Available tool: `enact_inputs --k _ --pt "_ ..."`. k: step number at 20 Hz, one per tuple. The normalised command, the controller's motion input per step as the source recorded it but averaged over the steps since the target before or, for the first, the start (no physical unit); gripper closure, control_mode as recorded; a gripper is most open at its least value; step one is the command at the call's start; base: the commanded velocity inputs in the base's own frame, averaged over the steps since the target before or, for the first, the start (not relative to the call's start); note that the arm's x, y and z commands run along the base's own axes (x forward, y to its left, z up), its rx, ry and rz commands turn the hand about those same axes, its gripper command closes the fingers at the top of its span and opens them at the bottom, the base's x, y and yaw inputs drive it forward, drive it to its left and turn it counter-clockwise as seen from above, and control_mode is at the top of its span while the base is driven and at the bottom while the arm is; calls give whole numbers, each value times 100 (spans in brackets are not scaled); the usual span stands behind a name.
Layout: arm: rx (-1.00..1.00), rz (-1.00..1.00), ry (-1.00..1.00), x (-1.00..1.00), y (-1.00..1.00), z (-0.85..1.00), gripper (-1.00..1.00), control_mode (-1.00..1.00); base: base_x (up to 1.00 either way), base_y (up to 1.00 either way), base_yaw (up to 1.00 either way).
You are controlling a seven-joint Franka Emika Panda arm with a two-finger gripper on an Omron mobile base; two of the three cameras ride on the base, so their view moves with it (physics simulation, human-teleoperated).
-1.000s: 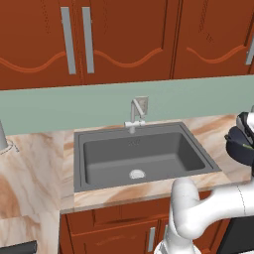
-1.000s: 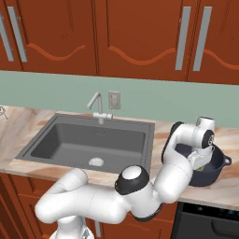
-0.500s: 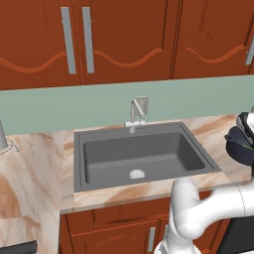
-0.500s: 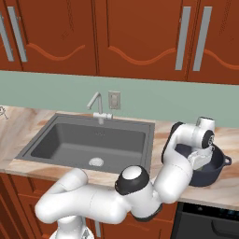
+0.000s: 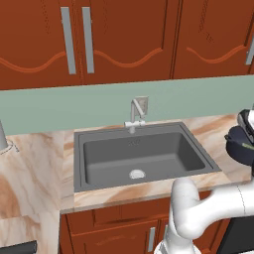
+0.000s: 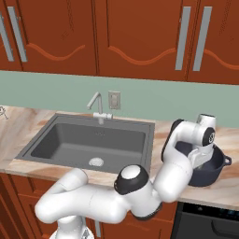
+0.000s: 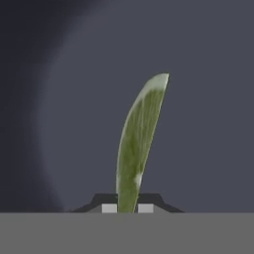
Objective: Dump the lemon wedge from the pot into the sink. Then turn on the water and wash the lemon wedge. Then turn off the water and put the lemon wedge back in the pot.
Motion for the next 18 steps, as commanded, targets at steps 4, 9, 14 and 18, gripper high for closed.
enact_inputs --k 4,9,14,18 --pt "0 0 -9 0 -1 56 100 -100 0 0 0" --pt "0 0 -5 -1 -8 49 100 -100 0 0 0" --pt "1 0 -1 -6 -5 41 100 -100 0 0 0" --pt "3 -1 -12 -8 0 20 100 -100 0 0 0"
